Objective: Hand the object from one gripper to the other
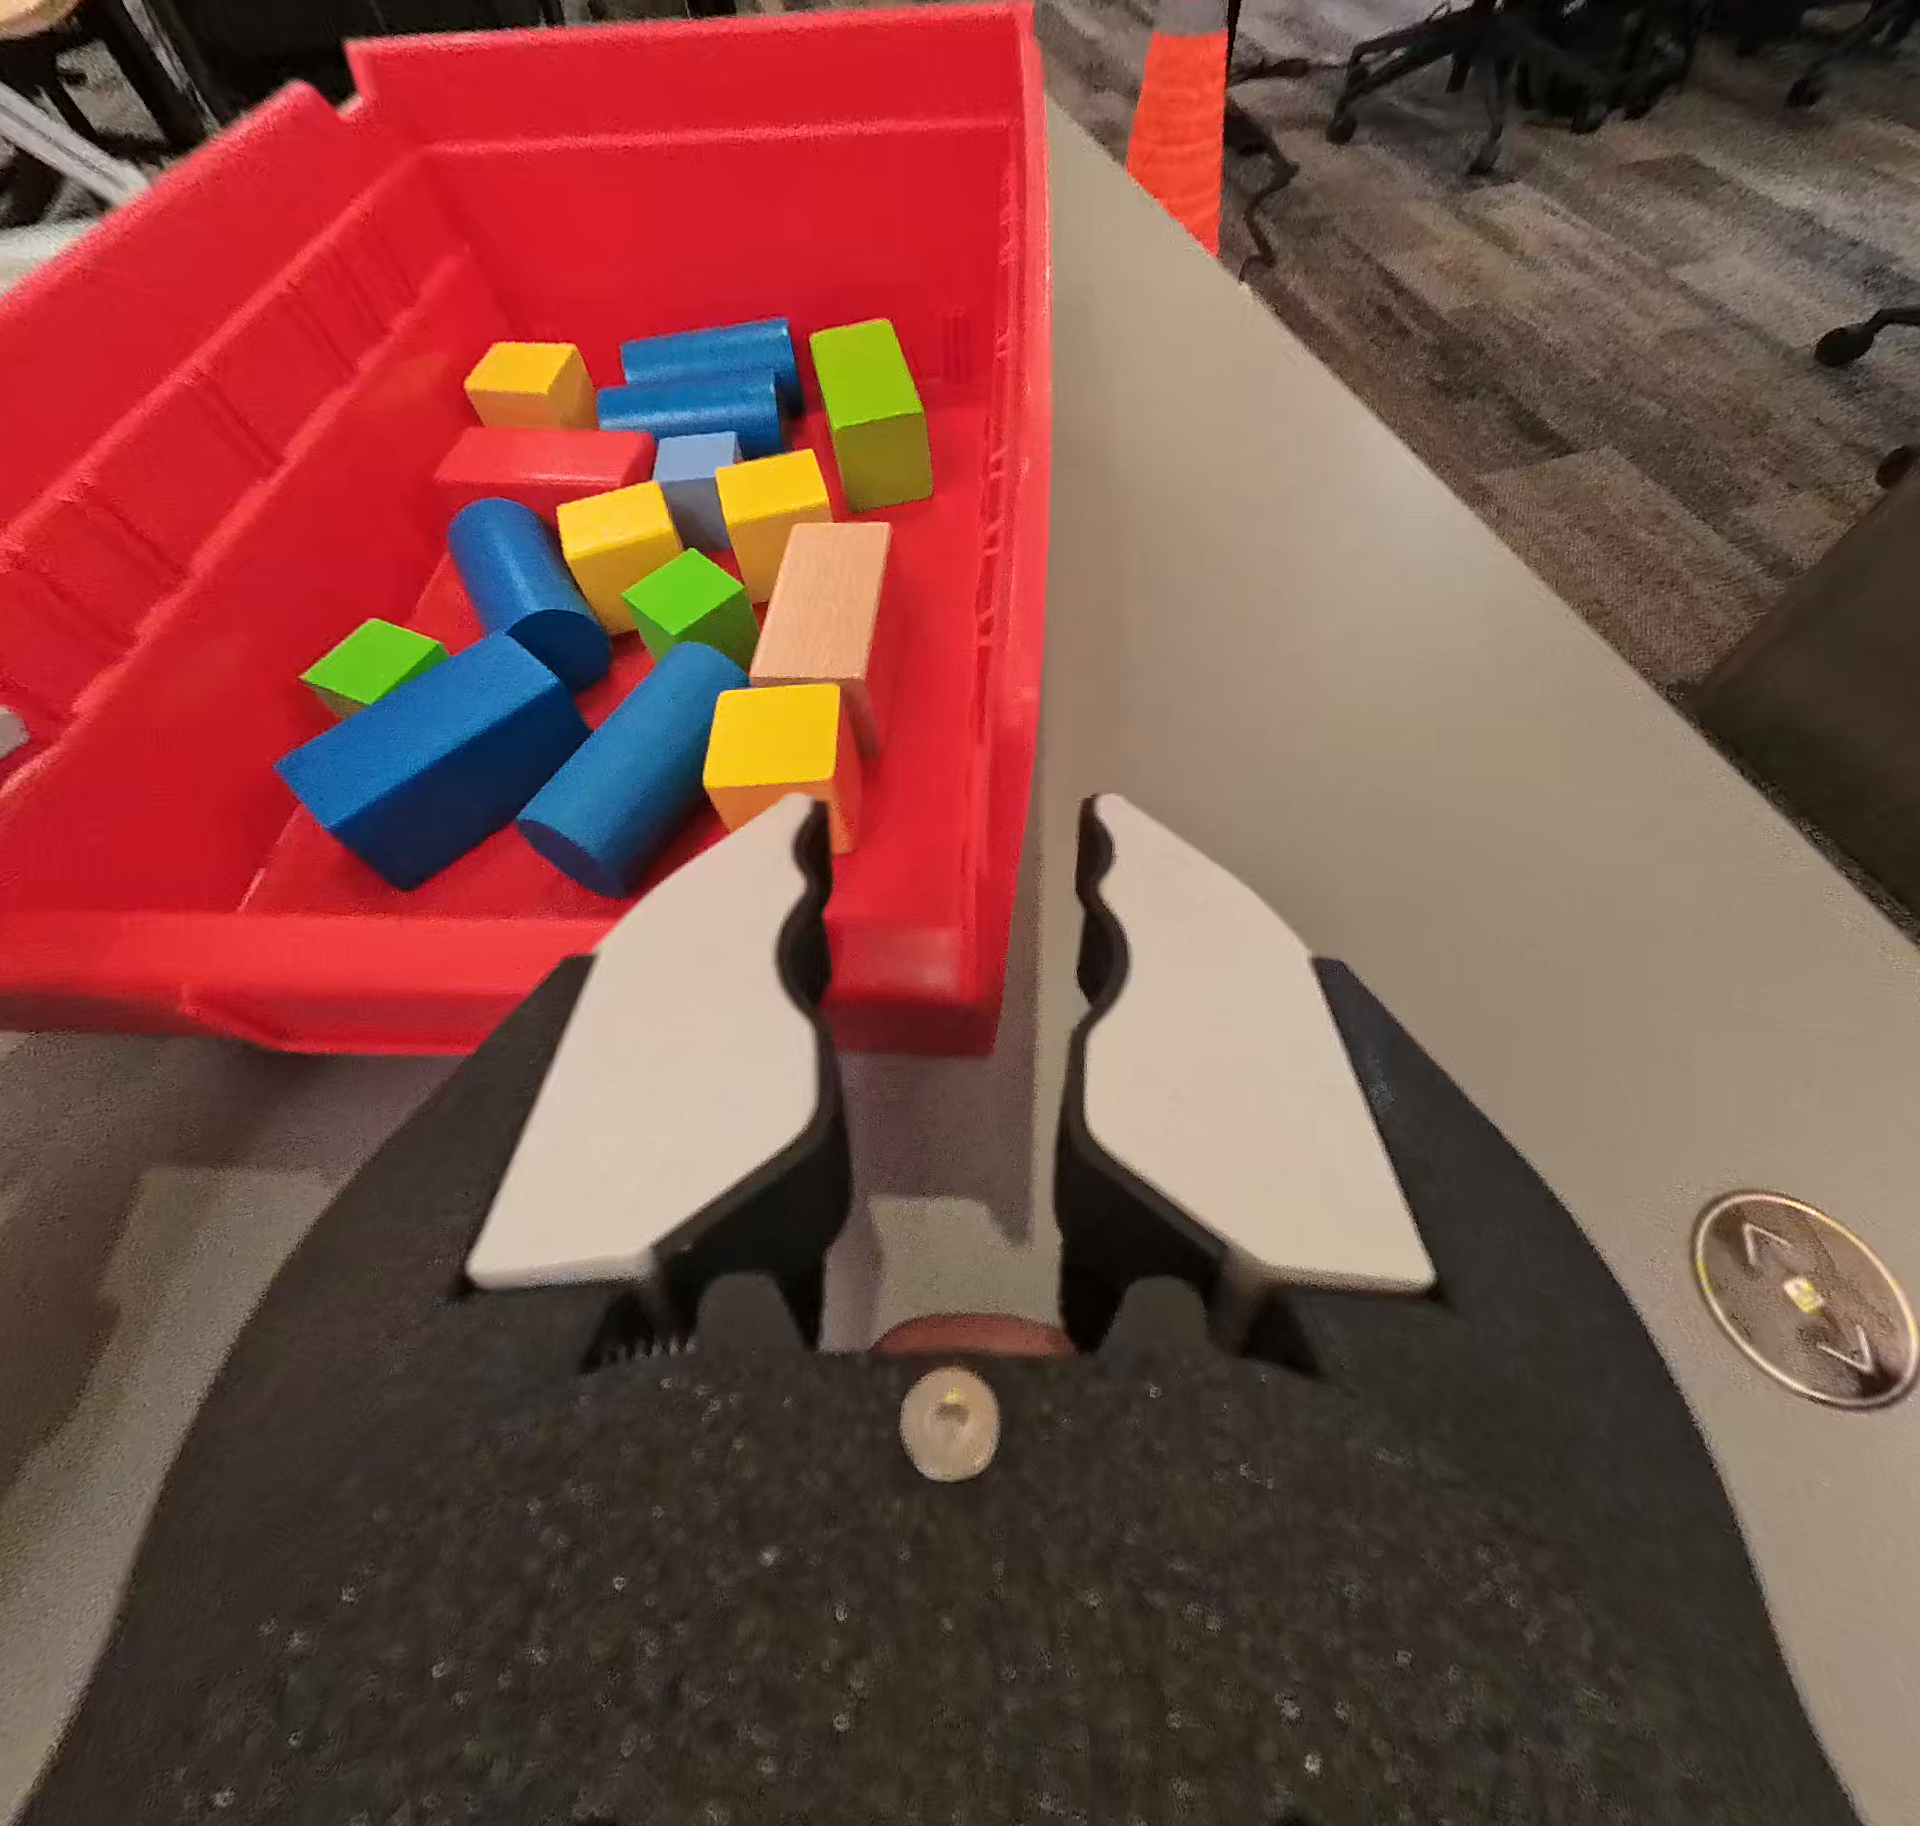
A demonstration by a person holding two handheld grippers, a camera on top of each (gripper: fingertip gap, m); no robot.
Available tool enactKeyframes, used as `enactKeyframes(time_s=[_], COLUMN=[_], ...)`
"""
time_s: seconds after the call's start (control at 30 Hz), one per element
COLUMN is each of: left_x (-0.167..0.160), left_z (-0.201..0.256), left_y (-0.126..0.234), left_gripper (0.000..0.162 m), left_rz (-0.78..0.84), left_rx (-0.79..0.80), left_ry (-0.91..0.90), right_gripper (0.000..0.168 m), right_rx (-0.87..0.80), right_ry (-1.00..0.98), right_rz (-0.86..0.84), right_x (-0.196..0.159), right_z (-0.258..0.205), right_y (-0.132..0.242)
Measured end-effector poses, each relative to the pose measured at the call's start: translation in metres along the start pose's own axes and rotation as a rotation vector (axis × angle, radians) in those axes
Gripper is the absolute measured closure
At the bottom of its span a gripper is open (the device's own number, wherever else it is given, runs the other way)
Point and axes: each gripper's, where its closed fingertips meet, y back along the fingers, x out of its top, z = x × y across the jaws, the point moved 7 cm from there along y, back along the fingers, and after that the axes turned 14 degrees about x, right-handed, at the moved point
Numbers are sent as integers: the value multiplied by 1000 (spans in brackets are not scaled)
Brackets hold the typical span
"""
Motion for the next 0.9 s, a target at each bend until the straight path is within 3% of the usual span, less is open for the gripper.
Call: enactKeyframes(time_s=[0.1,0.13,0.3,0.5,0.7,0.83,0.9], left_x=[-5,-6,-6,-17,-57,-94,-96], left_z=[-13,-20,-63,-163,-247,-275,-286], left_y=[13,19,57,103,122,130,136], left_gripper=[158,157,156,156,156,156,158], left_rz=[-5,-3,29,87,52,51,39], left_rx=[14,3,43,226,323,332,326], left_ry=[-14,-3,23,85,103,95,156], right_gripper=[161,164,167,166,166,164,154], right_rx=[31,55,73,220,344,436,535], right_ry=[-53,-57,1,52,87,264,333], right_rz=[-20,-29,1,81,28,-17,-68], right_x=[-1,-1,9,17,-12,-35,-40], right_z=[-9,-12,-58,-162,-253,-281,-285], right_y=[6,8,21,10,-12,-6,5])
